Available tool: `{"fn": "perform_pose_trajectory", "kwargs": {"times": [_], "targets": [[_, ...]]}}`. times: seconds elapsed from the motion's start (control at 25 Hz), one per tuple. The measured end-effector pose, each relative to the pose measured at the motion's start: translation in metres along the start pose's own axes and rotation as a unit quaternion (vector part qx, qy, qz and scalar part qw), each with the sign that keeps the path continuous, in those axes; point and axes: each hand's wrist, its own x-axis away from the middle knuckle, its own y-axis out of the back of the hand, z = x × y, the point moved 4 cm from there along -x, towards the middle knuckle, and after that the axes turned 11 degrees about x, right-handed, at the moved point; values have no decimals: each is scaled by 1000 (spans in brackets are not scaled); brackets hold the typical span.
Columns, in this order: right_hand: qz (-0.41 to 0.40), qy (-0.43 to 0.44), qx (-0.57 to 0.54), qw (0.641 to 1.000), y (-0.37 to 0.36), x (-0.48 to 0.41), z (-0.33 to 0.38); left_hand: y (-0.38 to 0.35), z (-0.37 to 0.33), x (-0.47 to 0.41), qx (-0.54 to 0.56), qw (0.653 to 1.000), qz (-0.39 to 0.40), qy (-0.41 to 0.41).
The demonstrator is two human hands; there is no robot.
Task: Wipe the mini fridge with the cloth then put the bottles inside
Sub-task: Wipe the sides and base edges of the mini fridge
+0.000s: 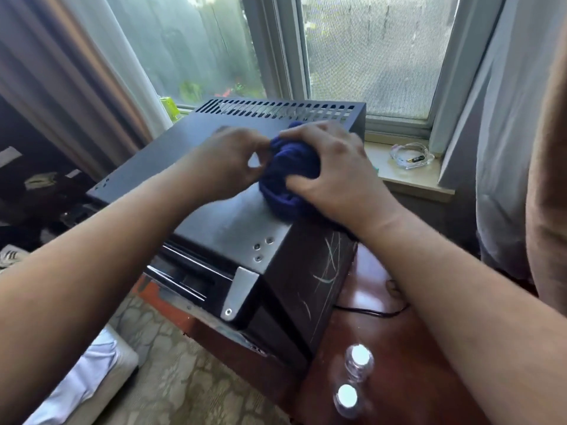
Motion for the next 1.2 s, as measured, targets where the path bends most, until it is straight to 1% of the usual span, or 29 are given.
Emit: {"fn": "perform_pose_trajectory", "kwargs": {"times": [0.12, 0.24, 0.36, 0.52, 0.64, 0.76, 0.88, 1.04, 1.12, 1.2], "targets": [[-18, -60, 22, 998, 3, -16, -27, -6, -5, -54, 6, 1000, 17, -14], [-21, -69, 20, 997, 7, -17, -33, -6, -5, -67, -15, 999, 30, -23], [0, -39, 43, 998, 12, -9, -18, 1, -3, -37, 18, 999, 35, -36], [63, 23, 43, 997, 7, 17, 32, 15, 11, 36, 33, 998, 46, -37], [108, 72, 52, 990, -5, 35, 75, 28, 28, 95, 68, 996, 50, 1], [116, 102, 56, 986, -22, 38, 105, 37, 45, 123, 77, 995, 46, 39], [107, 89, 40, 990, -33, 25, 107, 41, 53, 110, 64, 996, 44, 54], [73, 40, 17, 996, -27, 13, 76, 32, 43, 70, 36, 998, 30, 50], [51, 17, -13, 998, -16, 11, 49, 25, 27, 49, 43, 998, 22, 29], [-3, -11, -58, 998, -2, 16, 10, 15, 1, 23, 47, 999, 21, -4]]}}
